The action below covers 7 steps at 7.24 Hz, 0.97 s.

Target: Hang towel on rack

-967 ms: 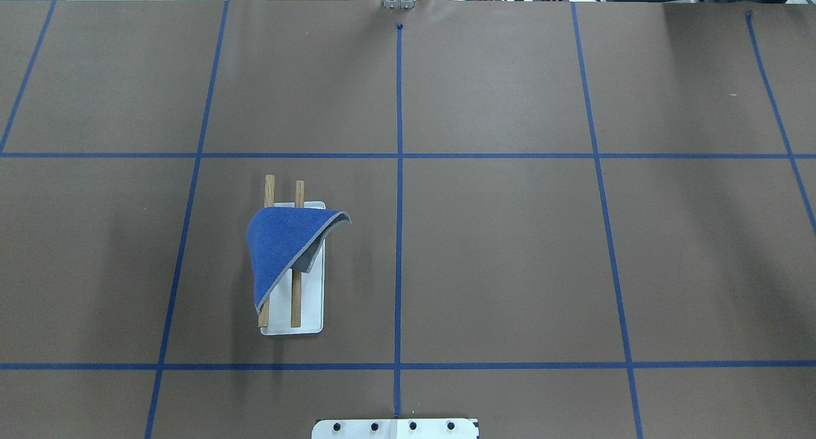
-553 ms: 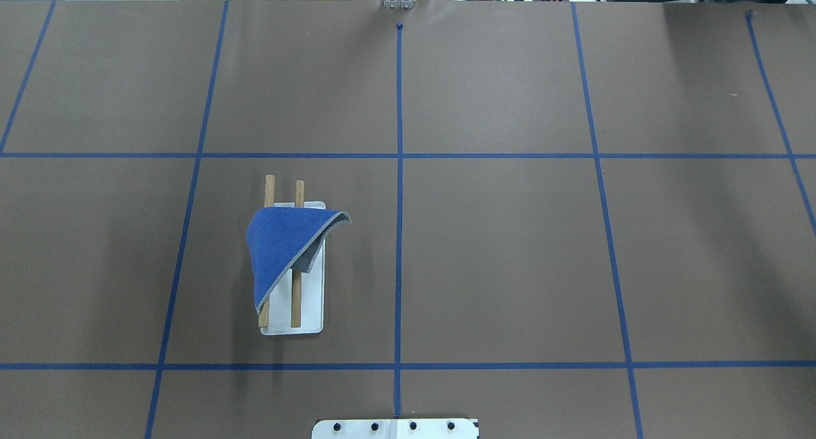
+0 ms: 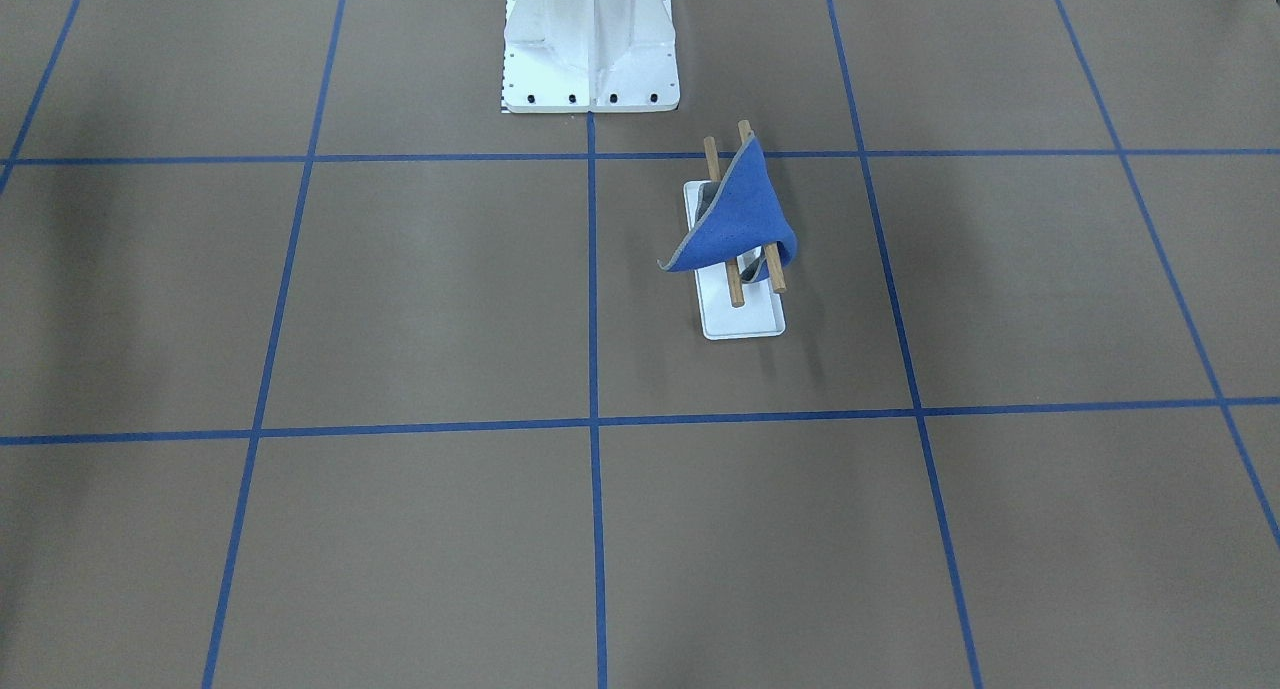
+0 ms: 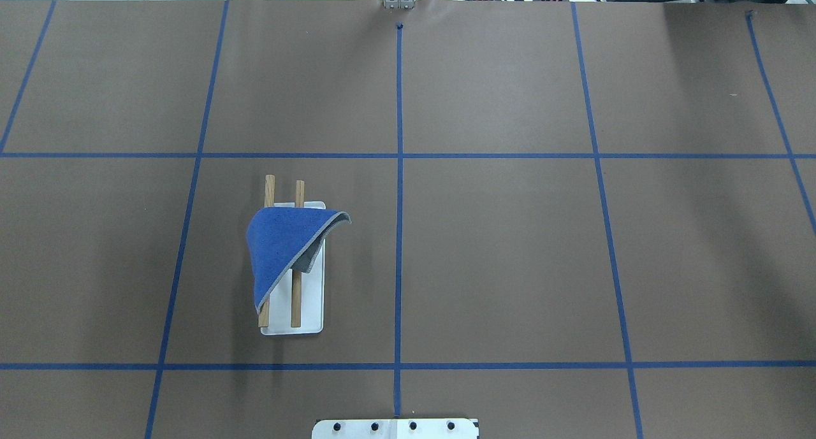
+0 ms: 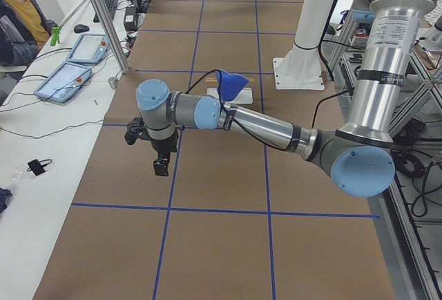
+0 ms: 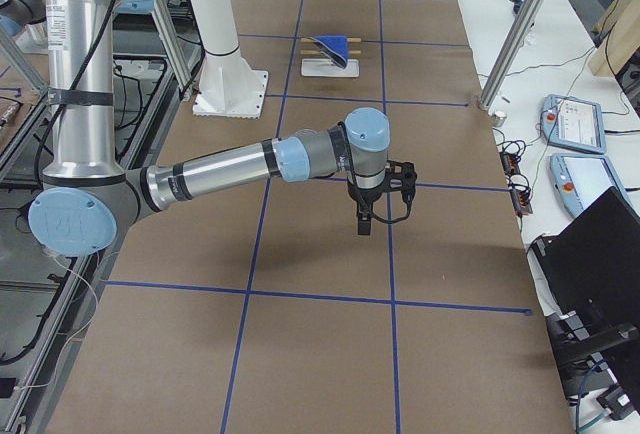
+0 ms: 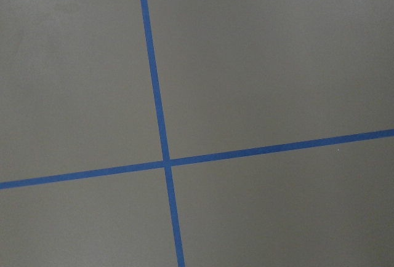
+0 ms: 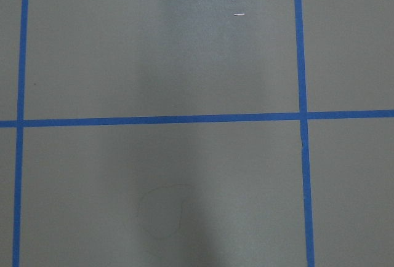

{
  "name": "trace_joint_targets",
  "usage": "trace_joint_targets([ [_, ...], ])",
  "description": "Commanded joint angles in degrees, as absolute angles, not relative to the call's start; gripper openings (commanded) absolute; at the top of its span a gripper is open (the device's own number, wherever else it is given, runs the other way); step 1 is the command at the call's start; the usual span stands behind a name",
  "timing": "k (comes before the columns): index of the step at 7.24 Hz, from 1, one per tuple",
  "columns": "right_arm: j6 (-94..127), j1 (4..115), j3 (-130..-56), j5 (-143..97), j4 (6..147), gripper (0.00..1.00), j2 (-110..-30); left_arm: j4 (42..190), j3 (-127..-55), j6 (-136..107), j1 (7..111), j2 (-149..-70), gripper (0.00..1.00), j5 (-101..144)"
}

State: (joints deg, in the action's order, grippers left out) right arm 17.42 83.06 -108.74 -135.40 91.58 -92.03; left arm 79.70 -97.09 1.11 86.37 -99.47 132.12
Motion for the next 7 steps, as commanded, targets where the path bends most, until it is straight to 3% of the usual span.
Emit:
trace_joint_targets([
  [1, 17.40, 83.06, -108.20, -136.14, 91.58, 1.00, -91.15, 80.24, -98.34, 1.49, 86.40, -97.39, 0.98, 132.63],
  [7, 17.40, 82.27, -104.86, -135.35, 90.70, 1.00, -88.51, 81.30, -101.25, 0.62, 86.31, -97.82, 0.98, 132.80],
])
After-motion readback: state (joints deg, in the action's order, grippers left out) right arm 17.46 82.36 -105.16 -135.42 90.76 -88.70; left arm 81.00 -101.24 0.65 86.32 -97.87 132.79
